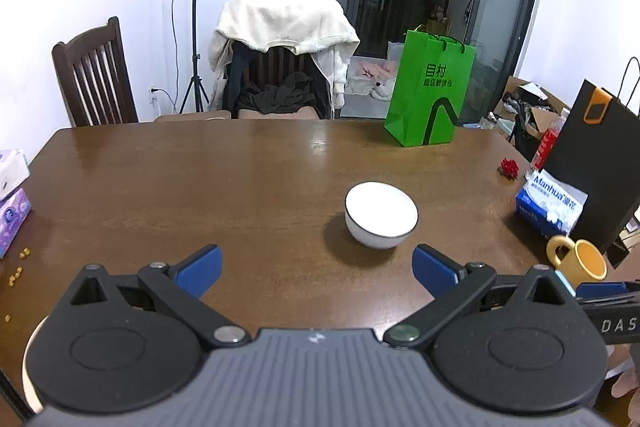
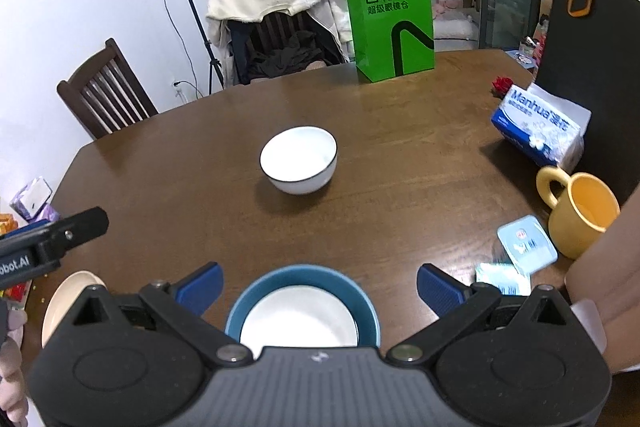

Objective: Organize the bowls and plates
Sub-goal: 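Withdraw both open grippers and move toward the other small white bowl, then lower both open grippers onto the rim of the other white bowl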

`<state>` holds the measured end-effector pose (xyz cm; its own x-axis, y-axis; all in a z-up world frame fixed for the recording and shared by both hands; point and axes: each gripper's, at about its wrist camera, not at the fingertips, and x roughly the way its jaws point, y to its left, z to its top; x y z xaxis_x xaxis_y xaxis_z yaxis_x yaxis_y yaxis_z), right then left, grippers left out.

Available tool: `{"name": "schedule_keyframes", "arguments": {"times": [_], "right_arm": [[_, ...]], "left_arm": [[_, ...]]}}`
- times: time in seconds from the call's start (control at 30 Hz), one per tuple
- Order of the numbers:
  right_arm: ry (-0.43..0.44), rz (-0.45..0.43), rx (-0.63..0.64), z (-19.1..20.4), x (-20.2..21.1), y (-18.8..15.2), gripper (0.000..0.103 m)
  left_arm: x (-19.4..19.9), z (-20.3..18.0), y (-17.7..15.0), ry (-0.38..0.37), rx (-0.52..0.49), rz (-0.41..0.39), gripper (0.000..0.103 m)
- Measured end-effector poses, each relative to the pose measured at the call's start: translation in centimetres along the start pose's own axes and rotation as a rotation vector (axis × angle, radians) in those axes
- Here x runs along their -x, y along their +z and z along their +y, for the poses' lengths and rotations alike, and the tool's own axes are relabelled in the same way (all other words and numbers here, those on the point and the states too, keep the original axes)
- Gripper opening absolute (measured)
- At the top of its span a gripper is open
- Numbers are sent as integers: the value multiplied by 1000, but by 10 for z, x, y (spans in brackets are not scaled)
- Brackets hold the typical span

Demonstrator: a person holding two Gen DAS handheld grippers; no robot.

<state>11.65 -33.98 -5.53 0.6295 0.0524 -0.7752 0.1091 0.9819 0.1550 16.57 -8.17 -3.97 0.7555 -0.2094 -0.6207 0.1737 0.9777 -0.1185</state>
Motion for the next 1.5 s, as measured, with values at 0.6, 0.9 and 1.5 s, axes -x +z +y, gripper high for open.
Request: {"name": "schedule_keyframes", "arguments": {"times": [0.6, 0.9, 1.5], "right_arm": [[-9, 34, -4, 6, -64, 57, 103], [-18, 64, -29, 4, -97, 80, 102], [-53, 105, -64, 0, -165, 123, 101]], "left_arm": [[-82, 9, 49, -33, 51, 53, 103], [-117, 16, 66, -36, 79, 94, 103], [-202, 9, 90, -57, 27, 193, 103]]}}
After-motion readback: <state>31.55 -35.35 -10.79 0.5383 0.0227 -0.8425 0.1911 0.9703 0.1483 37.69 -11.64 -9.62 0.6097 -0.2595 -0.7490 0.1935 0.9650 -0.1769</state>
